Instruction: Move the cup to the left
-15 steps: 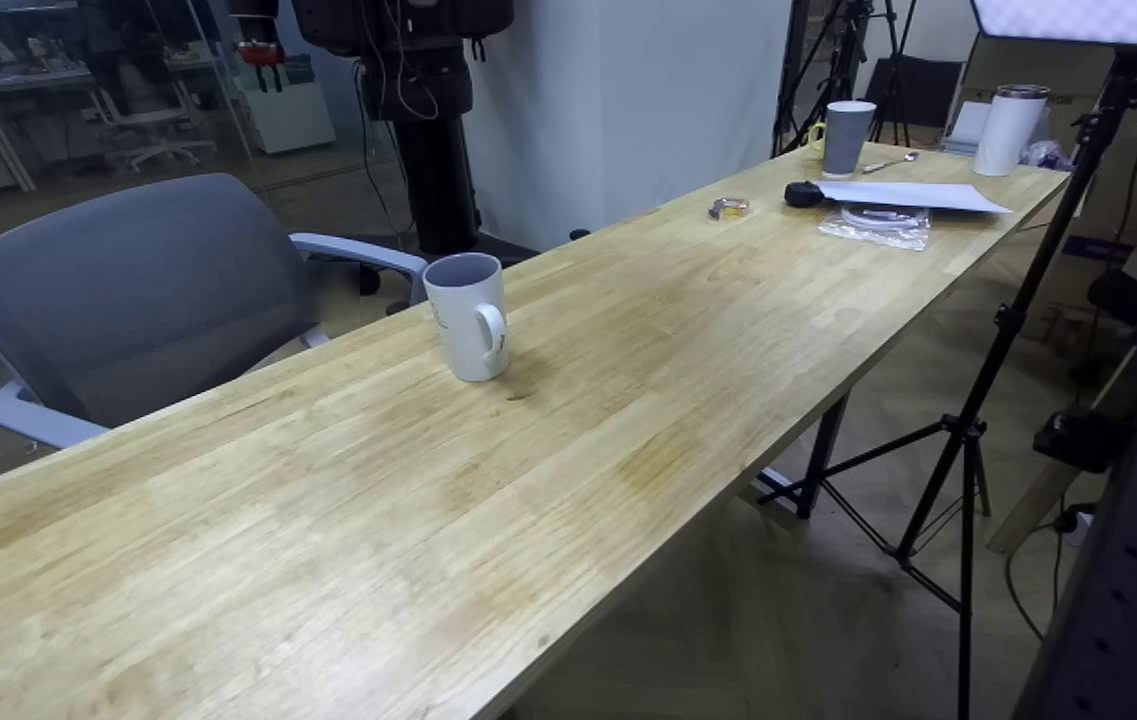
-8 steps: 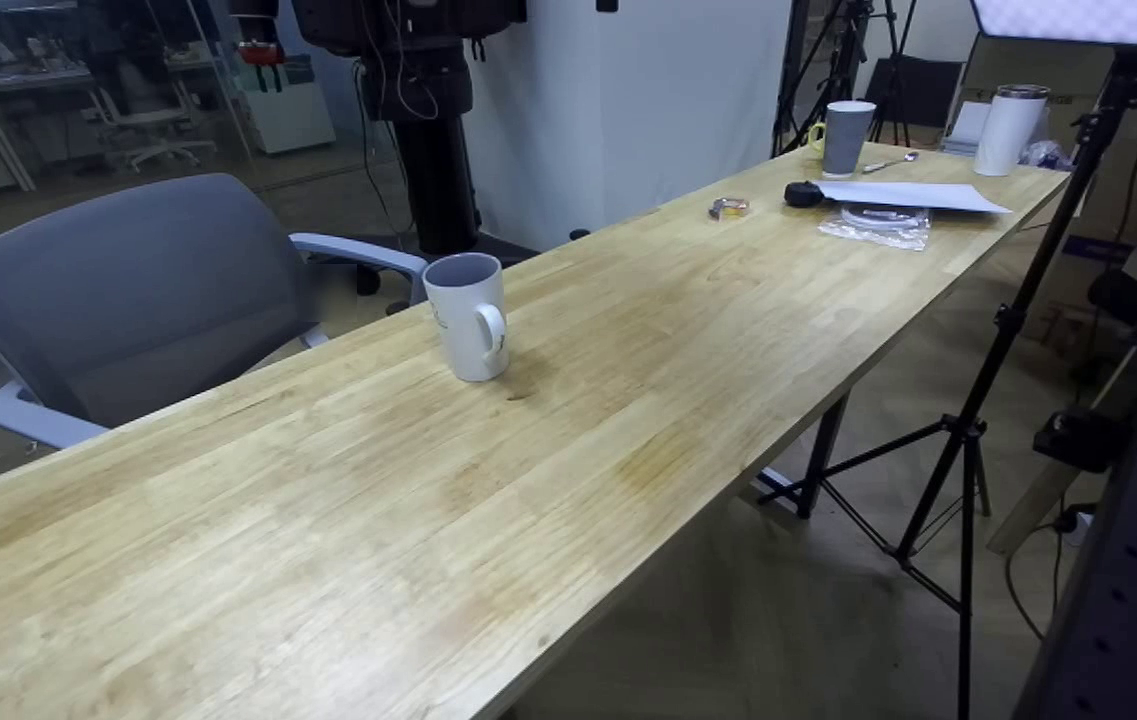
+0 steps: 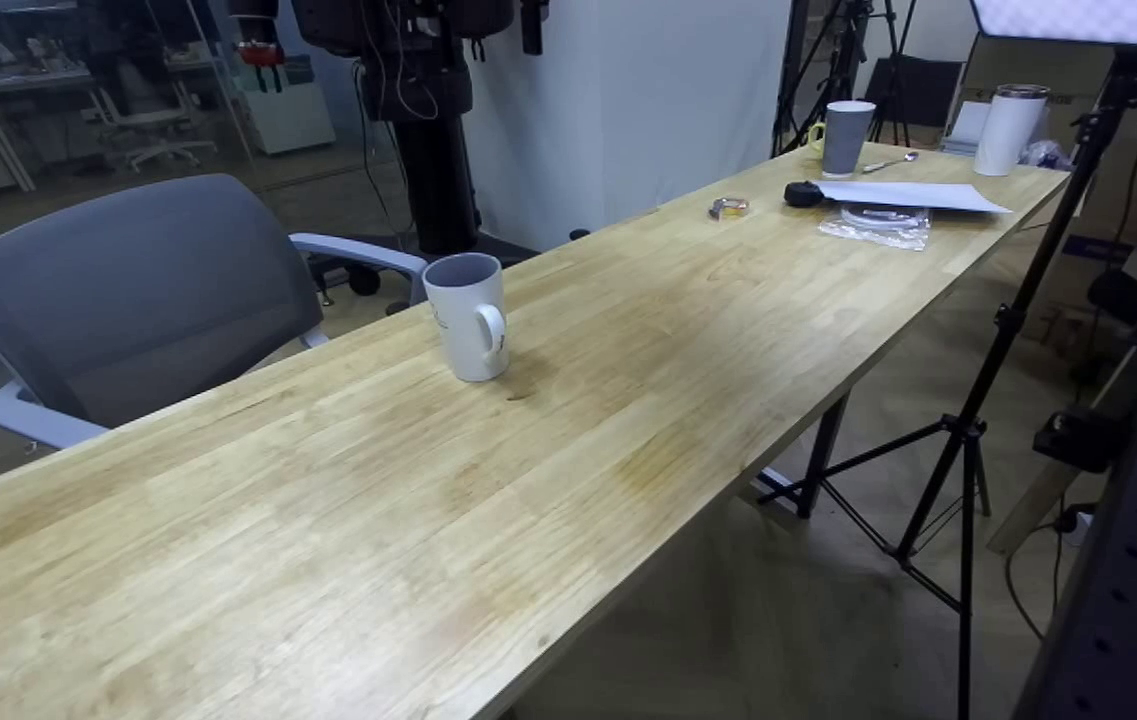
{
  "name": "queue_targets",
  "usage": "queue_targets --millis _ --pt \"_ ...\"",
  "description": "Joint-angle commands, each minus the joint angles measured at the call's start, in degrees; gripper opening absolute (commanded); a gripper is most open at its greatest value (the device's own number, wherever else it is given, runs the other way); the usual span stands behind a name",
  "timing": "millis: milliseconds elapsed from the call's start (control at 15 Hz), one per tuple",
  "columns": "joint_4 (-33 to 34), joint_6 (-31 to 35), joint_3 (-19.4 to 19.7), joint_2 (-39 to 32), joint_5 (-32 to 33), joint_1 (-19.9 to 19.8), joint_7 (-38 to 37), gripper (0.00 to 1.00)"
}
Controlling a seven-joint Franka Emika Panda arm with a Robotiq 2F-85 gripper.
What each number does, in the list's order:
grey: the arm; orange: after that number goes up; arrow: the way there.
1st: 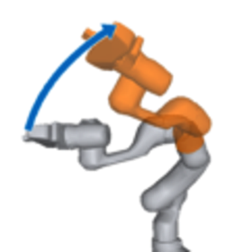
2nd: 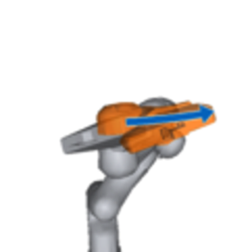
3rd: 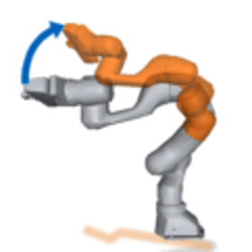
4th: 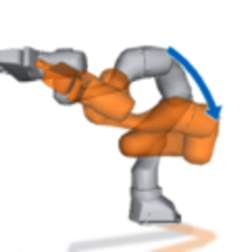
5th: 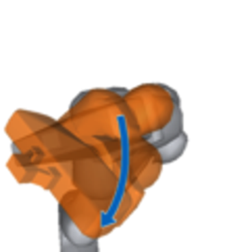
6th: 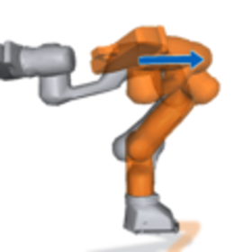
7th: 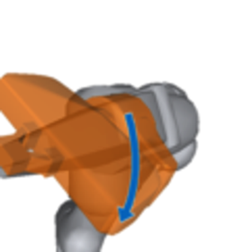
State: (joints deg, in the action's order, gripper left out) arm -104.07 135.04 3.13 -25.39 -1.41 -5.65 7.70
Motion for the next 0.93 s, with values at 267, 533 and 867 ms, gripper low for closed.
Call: queue_targets --millis 267,533,867 --pt "6.46 -0.92 -0.82 -6.76 -0.01 0.37 -1.74 1.0" --pt "6.93 -0.68 -0.73 -8.8 0.02 0.04 -1.69 1.0" --pt "6.9 0.15 -0.62 -10.96 0.19 0.02 -1.88 1.0"
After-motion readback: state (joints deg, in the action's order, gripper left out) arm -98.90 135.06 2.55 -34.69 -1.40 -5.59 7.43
